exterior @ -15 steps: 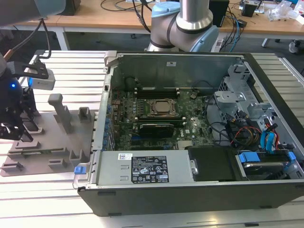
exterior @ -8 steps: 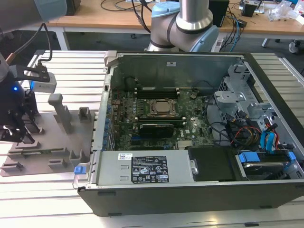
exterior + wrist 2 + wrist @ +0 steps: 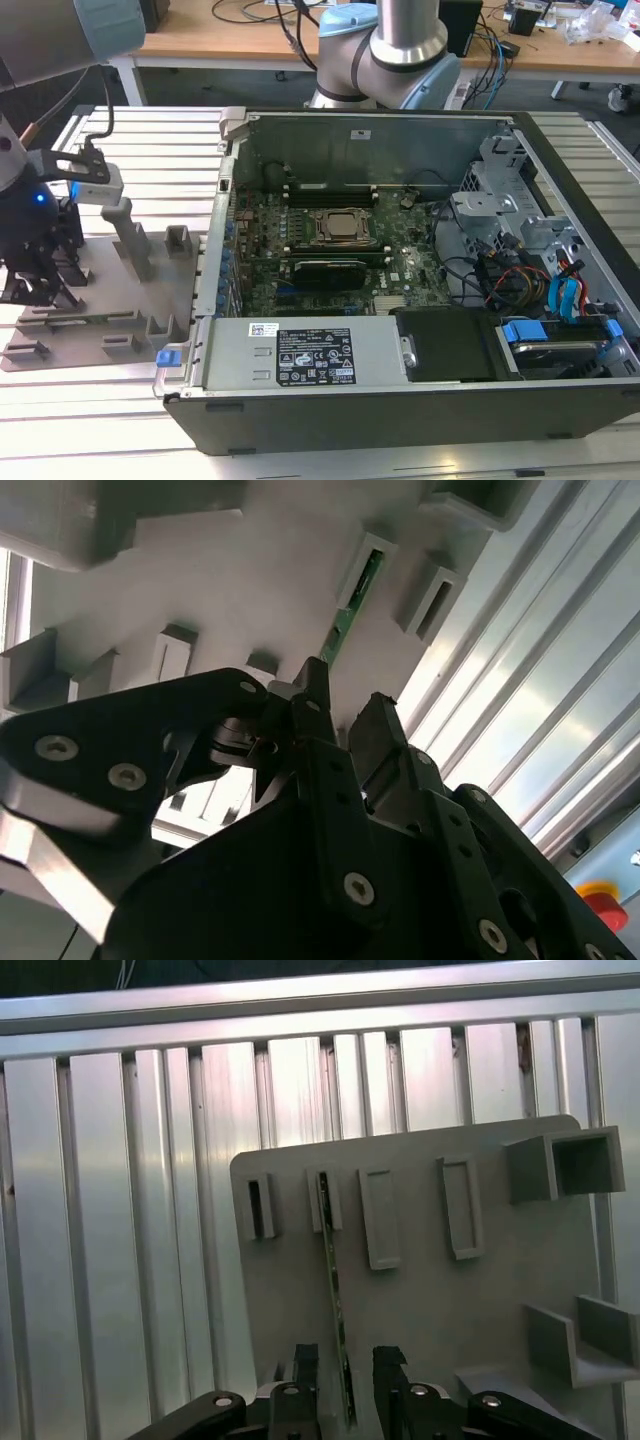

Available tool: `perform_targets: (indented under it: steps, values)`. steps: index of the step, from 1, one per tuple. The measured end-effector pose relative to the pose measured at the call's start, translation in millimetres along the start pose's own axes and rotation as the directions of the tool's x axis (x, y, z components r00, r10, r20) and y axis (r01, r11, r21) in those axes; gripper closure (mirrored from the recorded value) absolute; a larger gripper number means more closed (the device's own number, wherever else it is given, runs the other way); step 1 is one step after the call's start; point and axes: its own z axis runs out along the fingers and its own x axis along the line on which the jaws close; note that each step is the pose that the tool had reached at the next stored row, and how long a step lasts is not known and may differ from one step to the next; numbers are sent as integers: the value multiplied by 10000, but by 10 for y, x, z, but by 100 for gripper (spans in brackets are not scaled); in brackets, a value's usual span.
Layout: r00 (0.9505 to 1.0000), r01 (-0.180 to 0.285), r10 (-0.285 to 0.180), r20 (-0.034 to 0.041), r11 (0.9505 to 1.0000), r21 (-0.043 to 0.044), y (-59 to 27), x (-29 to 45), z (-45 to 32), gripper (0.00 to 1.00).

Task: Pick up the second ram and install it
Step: 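Pick up the second ram and move it above second insertion slot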

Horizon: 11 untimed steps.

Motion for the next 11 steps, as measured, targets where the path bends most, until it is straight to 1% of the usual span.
perform_targets:
  steps: [2,3,5,6,7,8,10,11]
  values:
    - [10000,24,-24,0,10000,0,11,7,105,64]
    - [9999,136,-136,3,9999,1,25,12,137,64]
    - [9978,659,-659,1,9978,-2,36,16,198,64]
    - [9977,674,-674,2,9977,-1,80,19,240,64]
    - [9977,673,-673,4,9977,2,119,21,297,64]
    - [9977,675,-675,2,9977,0,124,23,326,64]
    - [9977,674,-674,3,9977,0,125,22,423,64]
    - [9977,674,-674,2,9977,0,125,22,450,64]
